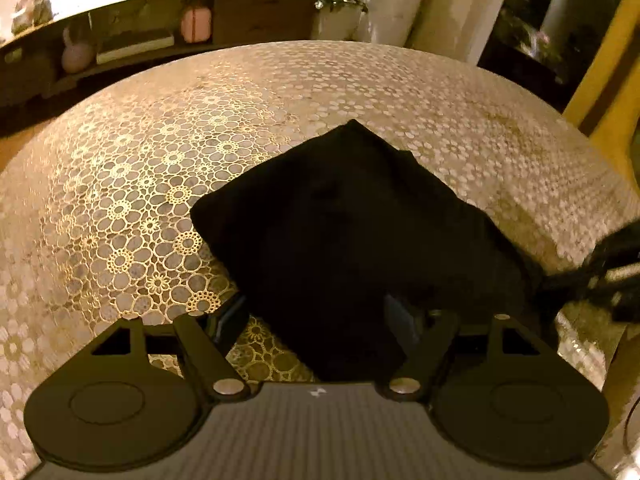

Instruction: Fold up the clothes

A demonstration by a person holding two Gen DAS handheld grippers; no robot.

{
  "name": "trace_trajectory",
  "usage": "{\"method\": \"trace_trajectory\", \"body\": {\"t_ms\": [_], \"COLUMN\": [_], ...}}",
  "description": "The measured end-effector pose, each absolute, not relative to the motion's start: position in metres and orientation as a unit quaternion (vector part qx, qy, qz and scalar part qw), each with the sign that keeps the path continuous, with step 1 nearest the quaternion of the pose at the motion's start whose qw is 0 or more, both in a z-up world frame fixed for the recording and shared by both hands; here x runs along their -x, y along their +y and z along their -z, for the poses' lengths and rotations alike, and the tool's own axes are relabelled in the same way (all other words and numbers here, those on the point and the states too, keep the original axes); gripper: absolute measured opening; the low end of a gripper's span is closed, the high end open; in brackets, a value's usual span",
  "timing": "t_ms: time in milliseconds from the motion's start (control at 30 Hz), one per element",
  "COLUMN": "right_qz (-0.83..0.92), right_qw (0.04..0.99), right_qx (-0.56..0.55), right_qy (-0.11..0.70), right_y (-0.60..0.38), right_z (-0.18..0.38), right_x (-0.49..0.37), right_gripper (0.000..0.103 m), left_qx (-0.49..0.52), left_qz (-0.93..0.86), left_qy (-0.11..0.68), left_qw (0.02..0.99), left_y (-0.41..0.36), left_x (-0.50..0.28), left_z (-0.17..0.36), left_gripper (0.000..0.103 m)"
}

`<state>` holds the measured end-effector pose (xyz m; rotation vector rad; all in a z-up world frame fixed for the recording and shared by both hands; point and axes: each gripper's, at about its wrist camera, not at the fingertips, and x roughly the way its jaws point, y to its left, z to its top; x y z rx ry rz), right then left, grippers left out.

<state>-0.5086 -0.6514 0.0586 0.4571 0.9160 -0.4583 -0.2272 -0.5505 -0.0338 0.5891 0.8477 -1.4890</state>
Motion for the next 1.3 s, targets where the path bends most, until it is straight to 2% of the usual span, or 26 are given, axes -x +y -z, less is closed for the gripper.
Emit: {"method": "trace_trajectory", "body": {"t_ms": [267, 500, 667, 967, 1300], "right_qz": [0.225, 0.173, 0.112, 0.005, 0.042], "right_qw": [0.843, 0.881, 0.882, 0.871, 0.864], "right_qx": [-0.194, -0.073, -0.034, 0.037, 0.074], "right_qy": [0.449, 0.435, 0.456, 0.489, 0.496], "right_y": [-0.661, -0.608, -0.587, -0.548, -0.528], "right_z": [-0.052, -0.088, -0.08, -0.064, -0.053], "right_x": [0.52, 0.514, 0.487, 0.441, 0.472], "right_gripper": [0.103, 0.103, 0.103, 0.103, 0.103], "left_qx": [-0.266, -0.261, -0.304, -0.312, -0.312], "left_qz": [0.641, 0.657, 0.643, 0.634, 0.636], "left_qy": [0.371, 0.357, 0.352, 0.354, 0.353], "left_qw": [0.617, 0.611, 0.609, 0.612, 0.611], "left_y": [-0.559, -0.556, -0.562, -0.562, -0.565], "left_x": [0.228, 0.241, 0.253, 0.254, 0.251], "left_z": [0.035, 0.019, 0.033, 0.038, 0.039], "left_gripper": [0.074, 0.074, 0.075, 0.078, 0.081]}}
